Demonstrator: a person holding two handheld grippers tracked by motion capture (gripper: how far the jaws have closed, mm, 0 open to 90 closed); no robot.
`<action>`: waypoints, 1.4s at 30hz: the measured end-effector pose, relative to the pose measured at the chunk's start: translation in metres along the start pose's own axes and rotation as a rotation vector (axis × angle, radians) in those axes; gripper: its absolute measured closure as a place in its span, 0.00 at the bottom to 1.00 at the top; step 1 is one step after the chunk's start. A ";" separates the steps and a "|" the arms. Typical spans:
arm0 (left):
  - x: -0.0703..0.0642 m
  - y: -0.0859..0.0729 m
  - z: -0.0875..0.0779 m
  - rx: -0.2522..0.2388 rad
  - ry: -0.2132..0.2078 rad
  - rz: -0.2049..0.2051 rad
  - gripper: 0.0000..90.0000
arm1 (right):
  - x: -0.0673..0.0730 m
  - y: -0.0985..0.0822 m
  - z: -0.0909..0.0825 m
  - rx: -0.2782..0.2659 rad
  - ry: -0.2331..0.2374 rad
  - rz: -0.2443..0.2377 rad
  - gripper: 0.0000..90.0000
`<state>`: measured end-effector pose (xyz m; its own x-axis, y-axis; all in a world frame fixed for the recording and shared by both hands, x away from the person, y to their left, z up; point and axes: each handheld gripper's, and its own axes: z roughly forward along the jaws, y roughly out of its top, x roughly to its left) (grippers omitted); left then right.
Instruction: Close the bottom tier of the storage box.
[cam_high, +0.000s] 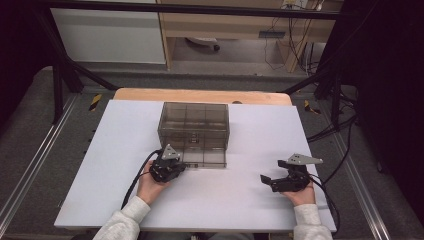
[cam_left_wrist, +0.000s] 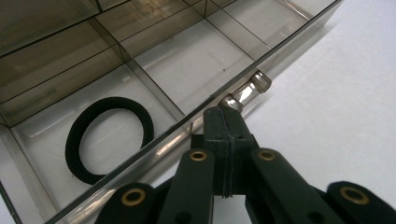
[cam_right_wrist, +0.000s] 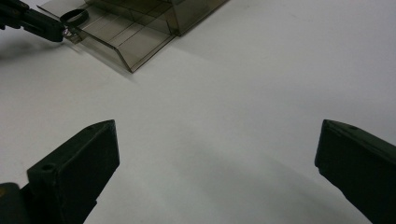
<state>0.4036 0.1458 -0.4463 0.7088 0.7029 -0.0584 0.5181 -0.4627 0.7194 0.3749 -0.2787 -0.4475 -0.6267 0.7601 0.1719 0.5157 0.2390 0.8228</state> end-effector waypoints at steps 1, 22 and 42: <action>0.000 0.000 0.000 -0.001 0.002 0.002 0.99 | 0.000 0.000 0.000 0.001 0.000 0.001 0.00; 0.002 0.003 0.001 -0.029 0.019 -0.003 0.99 | 0.000 0.000 0.000 0.003 0.001 0.001 0.00; 0.004 0.006 0.005 -0.050 0.028 -0.003 0.99 | 0.000 0.000 0.000 0.003 0.002 0.001 0.00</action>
<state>0.4120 0.1437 -0.4455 0.6928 0.7199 -0.0419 0.4952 -0.4328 0.7533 0.3749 -0.2785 -0.4477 -0.6271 0.7592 0.1741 0.5182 0.2398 0.8209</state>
